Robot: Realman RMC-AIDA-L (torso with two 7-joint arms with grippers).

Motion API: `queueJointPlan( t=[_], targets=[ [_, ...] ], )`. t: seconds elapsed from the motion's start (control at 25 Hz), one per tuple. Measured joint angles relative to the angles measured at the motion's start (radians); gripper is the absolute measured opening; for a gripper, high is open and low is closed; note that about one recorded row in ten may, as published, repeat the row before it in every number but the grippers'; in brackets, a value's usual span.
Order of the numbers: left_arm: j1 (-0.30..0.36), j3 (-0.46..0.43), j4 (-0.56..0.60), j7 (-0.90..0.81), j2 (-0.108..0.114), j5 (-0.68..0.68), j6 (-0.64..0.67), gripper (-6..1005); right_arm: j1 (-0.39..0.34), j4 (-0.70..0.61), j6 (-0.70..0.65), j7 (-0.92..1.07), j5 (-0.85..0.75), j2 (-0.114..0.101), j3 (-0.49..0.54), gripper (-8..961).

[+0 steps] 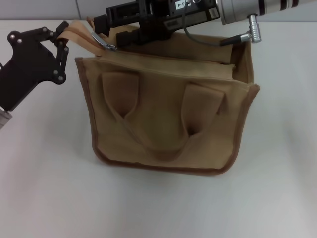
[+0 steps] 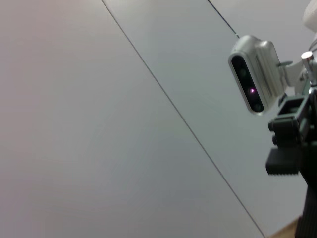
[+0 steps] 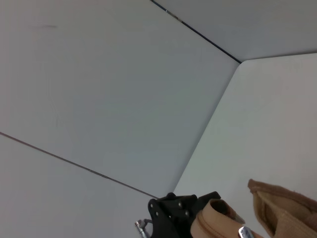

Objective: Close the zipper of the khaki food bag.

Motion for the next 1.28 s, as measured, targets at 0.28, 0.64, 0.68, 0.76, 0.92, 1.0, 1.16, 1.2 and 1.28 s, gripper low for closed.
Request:
queueJointPlan(
  t=[0.28, 0.64, 0.68, 0.76, 0.92, 1.0, 1.16, 1.2, 1.28],
  targets=[
    [-0.019, 0.001, 0.011, -0.046, 0.001, 0.005, 0.023, 17, 0.001, 0.008, 0.012, 0.000, 0.000, 0.002, -0.004, 779],
    [-0.035, 0.009, 0.033, -0.101, 0.000, 0.007, 0.035, 17, -0.011, 0.007, 0.012, -0.005, 0.004, 0.003, -0.003, 775],
    [-0.035, 0.011, 0.034, -0.105, 0.000, 0.007, 0.039, 17, -0.013, 0.007, 0.012, -0.006, 0.005, 0.005, -0.001, 775],
    [-0.035, 0.013, 0.036, -0.116, 0.000, 0.008, 0.050, 17, -0.019, 0.006, 0.012, -0.010, 0.007, 0.010, 0.004, 774],
    [-0.035, 0.015, 0.055, -0.156, 0.000, 0.011, 0.058, 17, -0.023, 0.004, 0.012, -0.012, 0.009, 0.015, 0.006, 773],
    [-0.035, 0.015, 0.059, -0.166, 0.000, 0.012, 0.058, 17, -0.025, 0.005, 0.009, -0.012, 0.009, 0.016, 0.006, 774],
    [-0.032, 0.015, 0.059, -0.167, 0.000, 0.011, 0.057, 17, -0.040, -0.001, 0.001, -0.013, 0.023, 0.016, 0.007, 773],
    [-0.029, 0.015, 0.060, -0.167, 0.001, 0.010, 0.056, 17, -0.040, -0.001, 0.001, -0.013, 0.023, 0.016, 0.007, 773],
    [-0.024, 0.014, 0.060, -0.167, 0.001, 0.008, 0.056, 17, -0.049, -0.005, -0.002, -0.013, 0.035, 0.017, 0.007, 773]
  ],
)
